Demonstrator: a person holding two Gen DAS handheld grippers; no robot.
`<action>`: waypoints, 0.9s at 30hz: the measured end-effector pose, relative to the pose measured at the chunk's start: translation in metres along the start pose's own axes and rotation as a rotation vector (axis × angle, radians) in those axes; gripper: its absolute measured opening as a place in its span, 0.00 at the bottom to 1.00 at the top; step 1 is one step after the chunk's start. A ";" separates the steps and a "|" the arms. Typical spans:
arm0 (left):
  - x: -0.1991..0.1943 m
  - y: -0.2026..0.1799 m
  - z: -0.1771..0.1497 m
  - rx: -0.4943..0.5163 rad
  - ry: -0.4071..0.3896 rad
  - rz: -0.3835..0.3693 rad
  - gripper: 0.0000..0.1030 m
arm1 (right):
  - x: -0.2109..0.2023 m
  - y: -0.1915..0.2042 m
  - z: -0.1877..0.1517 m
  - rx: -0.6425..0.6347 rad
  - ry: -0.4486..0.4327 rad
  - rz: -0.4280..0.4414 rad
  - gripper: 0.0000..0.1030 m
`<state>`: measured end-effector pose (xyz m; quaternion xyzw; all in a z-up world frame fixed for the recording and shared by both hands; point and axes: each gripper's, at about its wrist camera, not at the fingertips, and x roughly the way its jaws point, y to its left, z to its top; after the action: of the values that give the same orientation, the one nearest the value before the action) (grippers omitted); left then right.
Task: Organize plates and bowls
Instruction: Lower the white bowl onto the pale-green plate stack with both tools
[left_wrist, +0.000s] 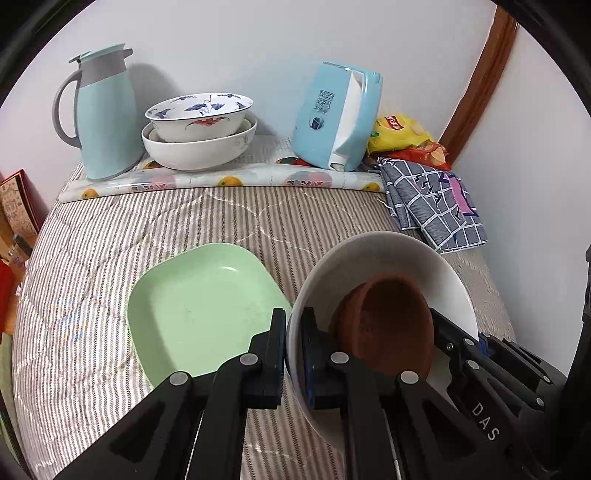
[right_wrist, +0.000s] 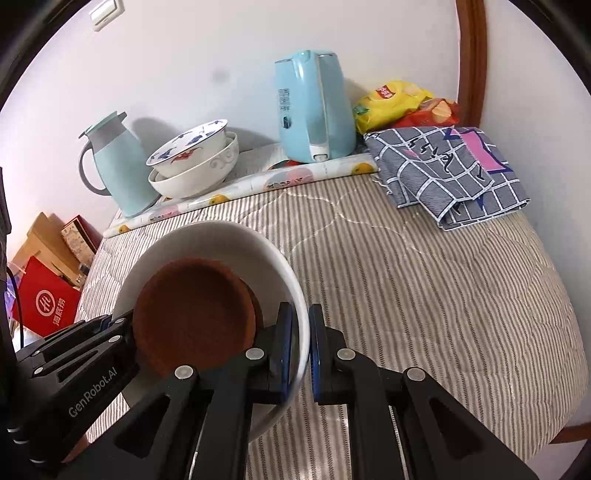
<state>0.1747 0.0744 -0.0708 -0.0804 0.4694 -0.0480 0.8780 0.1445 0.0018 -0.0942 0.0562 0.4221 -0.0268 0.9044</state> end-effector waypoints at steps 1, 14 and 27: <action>0.000 0.001 0.000 0.001 0.000 0.000 0.08 | 0.001 0.001 0.000 0.000 0.001 0.000 0.08; 0.003 0.017 0.003 0.002 0.006 0.005 0.08 | 0.010 0.017 0.000 -0.003 0.001 -0.002 0.08; 0.008 0.049 0.007 -0.023 0.011 0.023 0.08 | 0.026 0.042 0.000 -0.019 0.013 0.020 0.08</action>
<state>0.1858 0.1219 -0.0827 -0.0848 0.4757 -0.0331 0.8749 0.1654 0.0431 -0.1103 0.0518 0.4277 -0.0135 0.9023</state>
